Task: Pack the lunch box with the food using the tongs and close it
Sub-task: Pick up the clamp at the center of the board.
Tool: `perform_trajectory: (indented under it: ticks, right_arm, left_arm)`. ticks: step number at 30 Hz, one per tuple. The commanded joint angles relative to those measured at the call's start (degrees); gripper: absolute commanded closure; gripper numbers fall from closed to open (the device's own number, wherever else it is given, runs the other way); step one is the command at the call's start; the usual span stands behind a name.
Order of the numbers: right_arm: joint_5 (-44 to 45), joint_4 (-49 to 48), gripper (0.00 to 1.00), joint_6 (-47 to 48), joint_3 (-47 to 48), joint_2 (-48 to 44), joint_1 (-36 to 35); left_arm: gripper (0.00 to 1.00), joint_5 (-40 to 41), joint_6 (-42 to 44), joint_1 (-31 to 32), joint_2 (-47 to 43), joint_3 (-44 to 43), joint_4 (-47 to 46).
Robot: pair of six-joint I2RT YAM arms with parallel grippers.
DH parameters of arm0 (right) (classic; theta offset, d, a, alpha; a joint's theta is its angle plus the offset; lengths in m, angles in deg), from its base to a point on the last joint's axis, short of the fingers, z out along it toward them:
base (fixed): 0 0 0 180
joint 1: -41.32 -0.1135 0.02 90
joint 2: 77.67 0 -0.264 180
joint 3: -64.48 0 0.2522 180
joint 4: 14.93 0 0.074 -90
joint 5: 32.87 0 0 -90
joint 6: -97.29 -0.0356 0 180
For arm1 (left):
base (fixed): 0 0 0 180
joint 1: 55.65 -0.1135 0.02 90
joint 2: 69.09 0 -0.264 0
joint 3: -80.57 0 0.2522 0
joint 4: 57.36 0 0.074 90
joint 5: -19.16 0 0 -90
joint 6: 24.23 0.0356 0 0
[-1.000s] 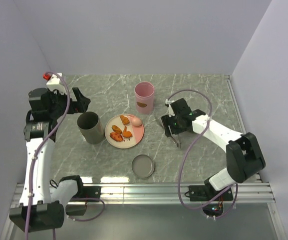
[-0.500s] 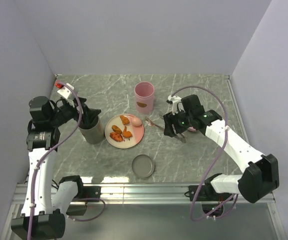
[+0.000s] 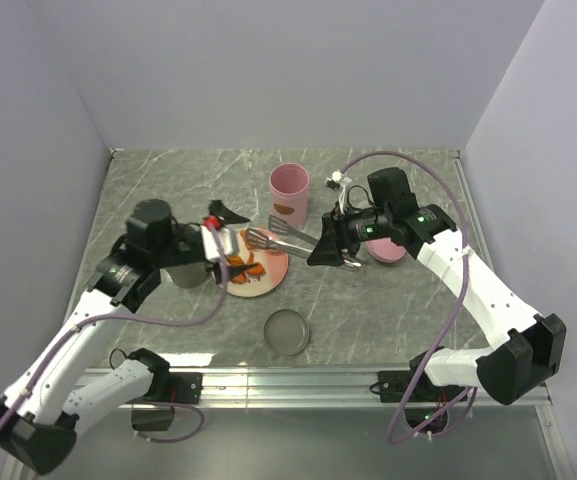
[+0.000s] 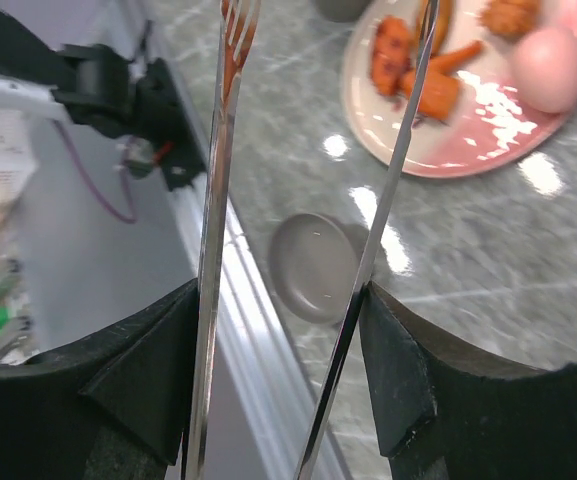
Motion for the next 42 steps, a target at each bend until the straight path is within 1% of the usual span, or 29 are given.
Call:
perform_trajectory:
  ticks: [1,2,3,5,8,13,17,21,26,29,33,36,40,42]
  right_arm:
    - [-5.23,-1.98,0.32,-3.04,2.6,0.75,-1.64]
    - [-4.36,-2.15,0.33,-3.13,2.51,0.92,-1.91]
    - [-4.35,-2.33,0.33,-3.3,2.08,1.01,-2.08]
    - [-4.17,-2.59,0.34,-3.39,1.11,0.84,-2.61]
    - [-3.21,-2.51,0.34,-2.69,0.41,0.14,-3.31]
    - [-4.26,-1.8,0.35,-1.9,-0.39,-0.74,-4.28]
    - [-5.58,-2.33,0.35,-2.25,-0.39,-0.74,-5.42]
    - [-4.96,-2.68,0.34,-2.6,-0.21,-0.66,-6.22]
    - [-5.93,-3.65,0.34,-3.92,0.05,-0.13,-6.92]
    - [-6.72,-3.91,0.34,-4.36,0.4,0.31,-7.53]
    - [-6.99,-4.09,0.35,-4.71,0.14,0.05,-8.06]
    - [-6.63,-4.18,0.35,-4.8,-0.56,-0.57,-8.06]
    - [-6.28,-3.91,0.35,-4.1,-1.62,-1.71,-8.06]
    - [-6.37,-3.56,0.35,-3.75,-2.14,-2.06,-8.06]
  left_arm:
    - [0.05,13.16,14.3,9.62,2.9,-2.56,1.23]
    - [0.06,15.8,16.68,15.04,3.87,-3.87,5.07]
    - [0.06,18.87,18.7,17.1,5.01,-4.15,5.63]
    - [0.08,22.14,17.59,21.57,5.72,-3.8,3.54]
    - [0.09,26.37,16.18,24.75,6.69,-3.01,1.95]
    - [0.1,29.36,15.21,25.73,7.83,-2.74,-0.17]
    - [0.14,31.55,15.73,27.92,9.15,-2.83,-0.69]
    - [0.17,32.26,16.0,29.07,10.21,-2.92,-1.04]
    - [0.26,32.96,16.17,30.65,11.0,-2.74,-1.66]
    - [0.29,34.28,16.52,31.62,11.52,-2.74,-2.19]
    - [0.31,36.3,17.84,32.5,12.49,-2.83,-1.66]
    - [0.34,37.54,17.32,33.03,12.93,-2.83,-1.66]
    - [0.39,37.98,17.14,33.03,13.02,-2.83,-1.22]
    - [0.43,38.06,17.4,33.11,13.37,-3.01,-0.87]
